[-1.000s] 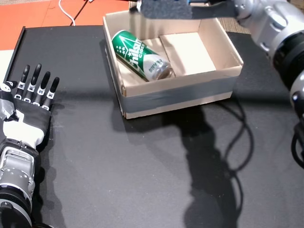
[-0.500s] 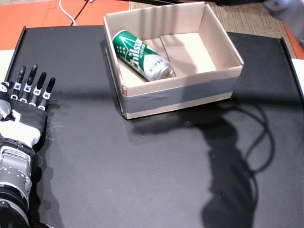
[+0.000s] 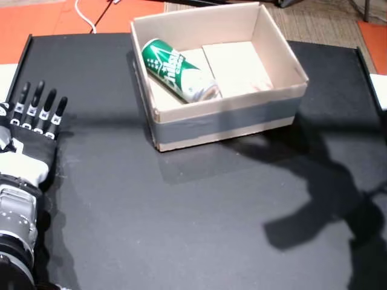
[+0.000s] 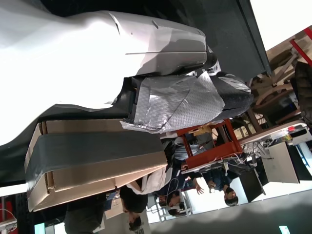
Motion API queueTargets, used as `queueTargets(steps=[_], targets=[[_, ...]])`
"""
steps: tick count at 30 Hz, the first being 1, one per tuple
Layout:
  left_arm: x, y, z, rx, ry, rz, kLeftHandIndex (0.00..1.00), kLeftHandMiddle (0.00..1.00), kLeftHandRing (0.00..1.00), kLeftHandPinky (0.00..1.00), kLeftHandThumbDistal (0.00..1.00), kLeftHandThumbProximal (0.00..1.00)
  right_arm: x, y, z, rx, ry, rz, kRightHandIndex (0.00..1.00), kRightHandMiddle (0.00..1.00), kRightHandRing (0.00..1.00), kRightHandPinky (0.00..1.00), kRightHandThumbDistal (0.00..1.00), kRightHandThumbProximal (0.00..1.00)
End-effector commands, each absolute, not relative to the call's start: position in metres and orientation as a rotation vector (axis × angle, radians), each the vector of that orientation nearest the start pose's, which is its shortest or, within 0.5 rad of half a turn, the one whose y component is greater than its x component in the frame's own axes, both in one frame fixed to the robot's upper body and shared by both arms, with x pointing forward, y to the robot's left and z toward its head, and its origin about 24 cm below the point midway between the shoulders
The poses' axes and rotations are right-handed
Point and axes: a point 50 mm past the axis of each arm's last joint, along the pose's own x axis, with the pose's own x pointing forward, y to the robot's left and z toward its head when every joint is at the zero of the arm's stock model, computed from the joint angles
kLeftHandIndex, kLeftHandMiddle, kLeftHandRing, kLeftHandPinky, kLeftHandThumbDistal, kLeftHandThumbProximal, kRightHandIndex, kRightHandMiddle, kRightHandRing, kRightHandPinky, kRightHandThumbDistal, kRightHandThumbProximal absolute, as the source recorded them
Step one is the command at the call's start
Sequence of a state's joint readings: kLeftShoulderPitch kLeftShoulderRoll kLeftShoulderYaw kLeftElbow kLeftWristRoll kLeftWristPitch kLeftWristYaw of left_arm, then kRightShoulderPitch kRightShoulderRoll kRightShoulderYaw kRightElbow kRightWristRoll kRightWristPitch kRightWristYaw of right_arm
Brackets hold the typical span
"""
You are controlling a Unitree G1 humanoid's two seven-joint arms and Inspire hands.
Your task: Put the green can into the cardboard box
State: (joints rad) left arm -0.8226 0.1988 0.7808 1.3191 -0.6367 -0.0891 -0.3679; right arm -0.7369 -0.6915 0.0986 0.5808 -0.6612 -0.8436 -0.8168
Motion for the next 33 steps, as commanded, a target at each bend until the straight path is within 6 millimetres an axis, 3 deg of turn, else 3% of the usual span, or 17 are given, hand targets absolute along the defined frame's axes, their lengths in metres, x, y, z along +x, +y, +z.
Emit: queueTargets(steps=[1,3,5,8,11,14,15,18,21,23,26,28,33], targets=[[0.355,0.230,0.022,-1.050,0.058,0.233,0.57,0.50,0.65,0.84,0.00,1.00,0.307,-0.234,0.222,-0.890,-1.241,-0.319,0.71,0.87,0.95,0.95,0.97,0.58],[0.355,0.231,0.022,-1.039,0.062,0.237,0.57,0.49,0.64,0.83,0.00,1.00,0.298,-0.240,0.210,-0.854,-1.209,-0.300,0.71,0.86,0.94,0.95,0.88,0.53],[0.355,0.232,0.023,-1.033,0.062,0.237,0.57,0.49,0.63,0.82,0.00,1.00,0.288,-0.246,0.195,-0.818,-1.165,-0.266,0.70,0.82,0.90,0.94,0.86,0.56],[0.354,0.234,0.023,-1.025,0.057,0.231,0.58,0.49,0.63,0.85,0.00,1.00,0.277,-0.252,0.172,-0.775,-1.076,-0.223,0.71,0.82,0.90,0.94,0.87,0.57],[0.353,0.236,0.023,-1.027,0.050,0.220,0.59,0.50,0.62,0.86,0.02,1.00,0.266,-0.260,0.147,-0.743,-0.949,-0.198,0.73,0.82,0.89,0.95,0.94,0.60],[0.353,0.237,0.024,-1.035,0.046,0.224,0.58,0.50,0.63,0.84,0.00,1.00,0.255,-0.266,0.122,-0.701,-0.833,-0.244,0.73,0.81,0.87,0.94,0.94,0.60],[0.353,0.238,0.024,-1.035,0.043,0.223,0.57,0.51,0.64,0.84,0.00,1.00,0.252,-0.267,0.114,-0.679,-0.803,-0.275,0.73,0.81,0.86,0.94,0.89,0.59],[0.353,0.239,0.025,-1.035,0.039,0.224,0.57,0.50,0.66,0.86,0.01,1.00,0.245,-0.263,0.083,-0.592,-0.729,-0.475,0.73,0.80,0.86,0.93,0.50,0.60],[0.353,0.241,0.025,-1.035,0.034,0.221,0.57,0.50,0.65,0.86,0.03,1.00,0.243,-0.248,0.058,-0.411,-0.681,-0.664,0.75,0.80,0.85,0.93,0.32,0.61],[0.353,0.242,0.026,-1.034,0.031,0.225,0.57,0.50,0.67,0.85,0.02,1.00,0.246,-0.237,0.048,-0.316,-0.663,-0.706,0.77,0.81,0.89,0.97,0.40,0.65],[0.353,0.244,0.026,-1.034,0.032,0.238,0.56,0.49,0.67,0.86,0.03,1.00,0.252,-0.228,0.037,-0.272,-0.621,-0.709,0.80,0.85,0.92,1.00,0.56,0.60],[0.353,0.245,0.027,-1.035,0.029,0.237,0.57,0.50,0.67,0.87,0.03,1.00,0.257,-0.225,0.034,-0.239,-0.605,-0.707,0.81,0.86,0.93,0.99,0.58,0.55],[0.354,0.245,0.028,-1.029,0.034,0.243,0.56,0.49,0.67,0.84,0.05,1.00,0.265,-0.227,0.033,-0.150,-0.578,-0.705,0.83,0.86,0.93,0.99,0.63,0.56]])
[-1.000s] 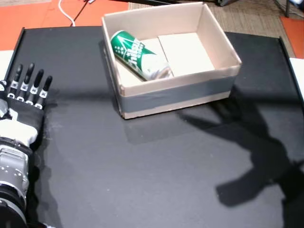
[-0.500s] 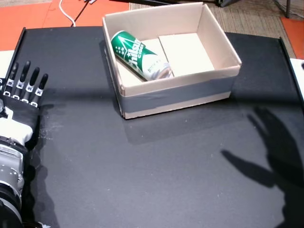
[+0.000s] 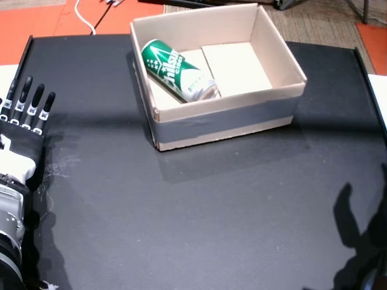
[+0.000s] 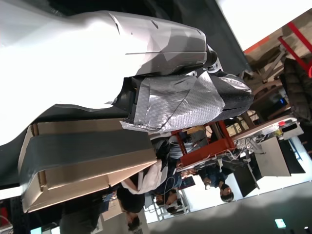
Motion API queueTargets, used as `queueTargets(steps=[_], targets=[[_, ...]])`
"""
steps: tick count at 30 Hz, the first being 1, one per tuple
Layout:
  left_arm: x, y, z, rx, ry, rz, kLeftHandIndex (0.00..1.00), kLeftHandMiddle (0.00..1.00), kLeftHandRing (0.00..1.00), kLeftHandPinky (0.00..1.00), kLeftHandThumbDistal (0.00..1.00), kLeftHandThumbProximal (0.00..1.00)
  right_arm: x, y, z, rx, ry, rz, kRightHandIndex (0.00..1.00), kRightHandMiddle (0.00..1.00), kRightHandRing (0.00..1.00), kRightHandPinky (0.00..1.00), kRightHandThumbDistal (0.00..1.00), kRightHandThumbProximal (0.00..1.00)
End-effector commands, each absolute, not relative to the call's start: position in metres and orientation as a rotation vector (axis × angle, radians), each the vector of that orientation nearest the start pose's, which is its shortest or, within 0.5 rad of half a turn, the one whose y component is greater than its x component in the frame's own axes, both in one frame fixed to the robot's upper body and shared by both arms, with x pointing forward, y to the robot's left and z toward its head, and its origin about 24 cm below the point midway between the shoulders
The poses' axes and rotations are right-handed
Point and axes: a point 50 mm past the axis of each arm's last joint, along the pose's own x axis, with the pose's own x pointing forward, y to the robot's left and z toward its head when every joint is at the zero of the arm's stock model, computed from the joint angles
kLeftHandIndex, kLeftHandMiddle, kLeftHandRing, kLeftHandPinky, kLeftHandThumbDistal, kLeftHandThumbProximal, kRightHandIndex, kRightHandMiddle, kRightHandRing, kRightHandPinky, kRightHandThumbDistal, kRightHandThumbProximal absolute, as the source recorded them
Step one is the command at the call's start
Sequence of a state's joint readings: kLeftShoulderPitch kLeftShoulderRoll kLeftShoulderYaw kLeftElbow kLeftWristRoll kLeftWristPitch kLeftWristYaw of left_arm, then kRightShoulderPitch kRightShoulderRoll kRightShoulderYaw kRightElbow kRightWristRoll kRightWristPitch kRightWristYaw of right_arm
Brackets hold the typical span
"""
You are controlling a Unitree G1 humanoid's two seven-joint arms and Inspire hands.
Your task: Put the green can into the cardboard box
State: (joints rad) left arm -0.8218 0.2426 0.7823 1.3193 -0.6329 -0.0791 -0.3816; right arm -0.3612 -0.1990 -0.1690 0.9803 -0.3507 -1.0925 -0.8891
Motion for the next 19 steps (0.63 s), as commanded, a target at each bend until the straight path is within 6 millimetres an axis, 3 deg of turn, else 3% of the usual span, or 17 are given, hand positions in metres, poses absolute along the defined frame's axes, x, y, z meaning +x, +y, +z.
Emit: queueTargets(steps=[1,5,8,10,13,15,19], targets=[[0.3543,0.2456,0.0286,-1.033,0.033,0.242,0.56,0.49,0.67,0.84,0.04,1.00,0.2650,-0.2277,0.0335,-0.138,-0.579,-0.702,0.83,0.86,0.93,0.98,0.64,0.55],[0.3552,0.2446,0.0298,-1.022,0.030,0.241,0.65,0.58,0.76,0.89,0.00,1.00,0.2657,-0.2291,0.0348,-0.121,-0.584,-0.672,0.81,0.85,0.91,0.96,0.65,0.54],[0.3565,0.2433,0.0311,-1.025,0.029,0.243,0.76,0.68,0.83,0.90,0.00,1.00,0.2673,-0.2267,0.0353,-0.118,-0.582,-0.613,0.81,0.84,0.91,0.97,0.58,0.54],[0.3571,0.2425,0.0315,-1.030,0.028,0.246,0.81,0.72,0.84,0.90,0.00,1.00,0.2679,-0.2233,0.0348,-0.129,-0.581,-0.552,0.82,0.85,0.92,0.99,0.48,0.55],[0.3574,0.2419,0.0317,-1.035,0.024,0.249,0.76,0.68,0.80,0.87,0.00,1.00,0.2679,-0.2203,0.0324,-0.143,-0.566,-0.504,0.82,0.85,0.92,0.99,0.51,0.59],[0.3574,0.2419,0.0317,-1.037,0.022,0.250,0.77,0.70,0.82,0.91,0.00,1.00,0.2676,-0.2207,0.0320,-0.137,-0.564,-0.501,0.83,0.85,0.92,0.98,0.52,0.62],[0.3569,0.2422,0.0314,-1.037,0.019,0.243,0.72,0.69,0.82,0.90,0.00,1.00,0.2668,-0.2236,0.0326,-0.128,-0.567,-0.505,0.82,0.85,0.93,0.98,0.47,0.61]])
